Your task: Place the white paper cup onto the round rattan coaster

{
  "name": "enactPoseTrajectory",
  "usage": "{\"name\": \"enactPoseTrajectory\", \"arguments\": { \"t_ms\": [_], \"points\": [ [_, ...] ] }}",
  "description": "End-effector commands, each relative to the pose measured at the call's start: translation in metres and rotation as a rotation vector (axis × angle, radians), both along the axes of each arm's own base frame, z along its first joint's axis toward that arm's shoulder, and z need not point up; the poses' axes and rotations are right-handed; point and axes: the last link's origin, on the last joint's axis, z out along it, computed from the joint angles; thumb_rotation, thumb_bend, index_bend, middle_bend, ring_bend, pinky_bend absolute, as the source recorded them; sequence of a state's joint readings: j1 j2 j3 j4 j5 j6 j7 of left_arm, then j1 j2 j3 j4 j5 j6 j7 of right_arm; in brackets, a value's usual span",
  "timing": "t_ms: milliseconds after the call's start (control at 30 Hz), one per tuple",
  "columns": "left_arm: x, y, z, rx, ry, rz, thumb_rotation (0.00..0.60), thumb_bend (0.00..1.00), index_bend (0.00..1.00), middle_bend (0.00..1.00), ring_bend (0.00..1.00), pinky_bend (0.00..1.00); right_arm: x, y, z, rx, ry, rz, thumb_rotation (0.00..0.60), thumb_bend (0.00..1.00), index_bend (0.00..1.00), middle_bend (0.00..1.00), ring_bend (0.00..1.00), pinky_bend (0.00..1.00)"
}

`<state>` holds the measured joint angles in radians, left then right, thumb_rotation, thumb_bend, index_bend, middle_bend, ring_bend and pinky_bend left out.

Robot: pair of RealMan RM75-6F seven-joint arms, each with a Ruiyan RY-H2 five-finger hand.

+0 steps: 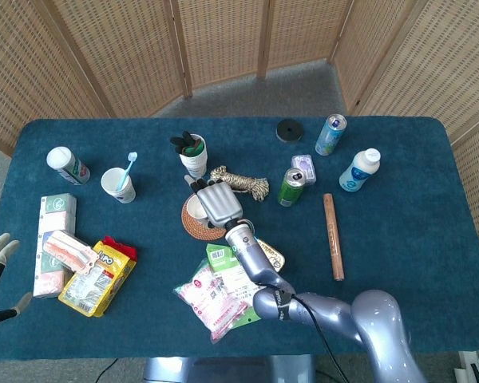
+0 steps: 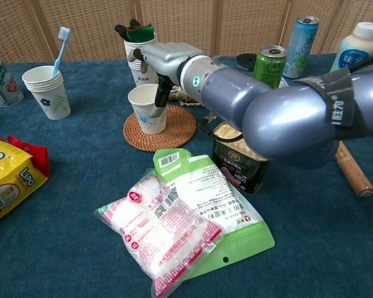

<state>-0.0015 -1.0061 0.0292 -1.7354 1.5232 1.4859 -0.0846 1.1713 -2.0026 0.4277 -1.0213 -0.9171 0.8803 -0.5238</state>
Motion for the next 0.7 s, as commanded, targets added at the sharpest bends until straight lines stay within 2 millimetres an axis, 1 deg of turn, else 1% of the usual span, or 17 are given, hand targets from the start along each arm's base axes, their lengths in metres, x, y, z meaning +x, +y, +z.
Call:
{"name": "enactPoseTrajectory", "arguments": {
  "t_ms": [33,100,200,300,400,533,700],
  "points": [
    [0.0,0.0,0.0,-0.002,-0.002,0.0,0.6,0.32,0.0,0.0,0.0,0.0,-0.005,0.001,0.018,-0.03,0.005,0.016,0.6,0.04,0.05,0.17,0.29,0.39],
    [0.0,0.0,0.0,-0.002,-0.003,-0.001,0.6,0.32,0.0,0.0,0.0,0.0,-0.008,0.003,0.03,-0.041,0.017,0.019,0.6,0.03,0.04,0.15,0.29,0.38],
    [0.001,-0.001,-0.001,-0.006,-0.004,-0.002,0.6,0.32,0.0,0.0,0.0,0.0,-0.012,0.009,0.054,-0.081,0.022,0.039,0.6,0.01,0.02,0.13,0.29,0.36],
    [0.001,-0.001,-0.003,-0.015,-0.003,-0.004,0.6,0.32,0.0,0.0,0.0,0.0,-0.021,0.014,0.081,-0.132,0.002,0.064,0.6,0.01,0.03,0.13,0.29,0.36],
    [0.002,-0.001,-0.005,-0.026,-0.001,-0.009,0.6,0.32,0.0,0.0,0.0,0.0,-0.038,0.018,0.106,-0.178,-0.016,0.08,0.6,0.01,0.04,0.14,0.29,0.35],
    [0.004,-0.003,-0.01,-0.048,0.001,-0.018,0.6,0.32,0.0,0.0,0.0,0.0,-0.067,0.022,0.139,-0.237,-0.036,0.079,0.6,0.01,0.05,0.14,0.29,0.35],
    [0.006,-0.004,-0.014,-0.062,0.0,-0.026,0.6,0.32,0.0,0.0,0.0,0.0,-0.101,0.027,0.174,-0.293,-0.091,0.083,0.6,0.01,0.06,0.14,0.28,0.35]
  ]
}}
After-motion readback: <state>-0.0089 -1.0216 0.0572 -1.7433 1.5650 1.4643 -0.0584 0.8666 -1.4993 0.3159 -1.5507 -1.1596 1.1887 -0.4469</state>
